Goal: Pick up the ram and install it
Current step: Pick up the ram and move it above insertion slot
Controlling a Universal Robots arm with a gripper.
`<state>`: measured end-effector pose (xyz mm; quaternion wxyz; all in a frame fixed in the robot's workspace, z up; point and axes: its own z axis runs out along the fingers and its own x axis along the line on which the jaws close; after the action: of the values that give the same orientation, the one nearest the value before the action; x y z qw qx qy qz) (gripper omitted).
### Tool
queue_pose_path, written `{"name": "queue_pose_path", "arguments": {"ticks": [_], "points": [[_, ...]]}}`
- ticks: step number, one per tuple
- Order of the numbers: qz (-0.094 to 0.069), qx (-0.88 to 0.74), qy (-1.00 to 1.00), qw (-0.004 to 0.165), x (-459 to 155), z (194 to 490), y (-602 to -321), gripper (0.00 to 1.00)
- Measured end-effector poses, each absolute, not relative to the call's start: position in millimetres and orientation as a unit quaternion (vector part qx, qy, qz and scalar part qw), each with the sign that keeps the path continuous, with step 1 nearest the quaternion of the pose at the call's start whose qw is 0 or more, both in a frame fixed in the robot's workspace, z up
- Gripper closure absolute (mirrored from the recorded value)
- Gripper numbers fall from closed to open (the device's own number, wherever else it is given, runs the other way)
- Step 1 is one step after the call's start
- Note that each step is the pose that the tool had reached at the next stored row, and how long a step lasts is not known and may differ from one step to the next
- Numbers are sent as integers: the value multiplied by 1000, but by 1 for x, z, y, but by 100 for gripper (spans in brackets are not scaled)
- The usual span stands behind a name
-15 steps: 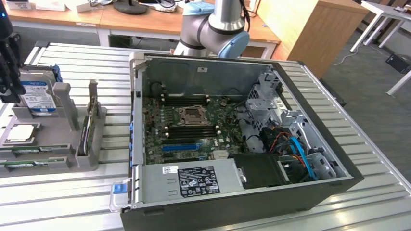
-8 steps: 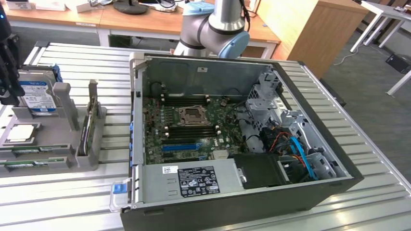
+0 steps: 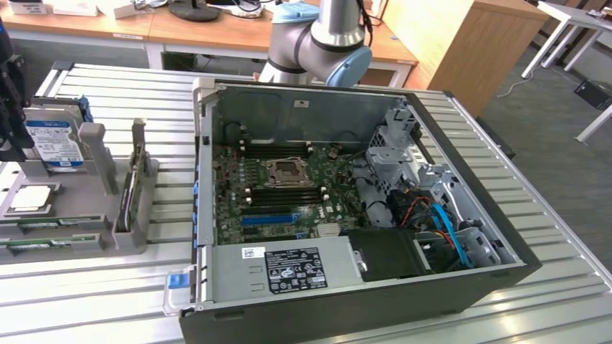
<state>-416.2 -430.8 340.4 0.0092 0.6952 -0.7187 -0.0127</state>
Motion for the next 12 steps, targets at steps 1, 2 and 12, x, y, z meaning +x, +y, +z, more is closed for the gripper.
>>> {"name": "queue_pose_path", "arguments": {"ticks": [1, 2, 12], "points": [[-13, 695, -719, 9, -416, 340, -432, 70], [-13, 695, -719, 9, -416, 340, -433, 70], [-13, 695, -718, 9, -417, 340, -443, 70]]}}
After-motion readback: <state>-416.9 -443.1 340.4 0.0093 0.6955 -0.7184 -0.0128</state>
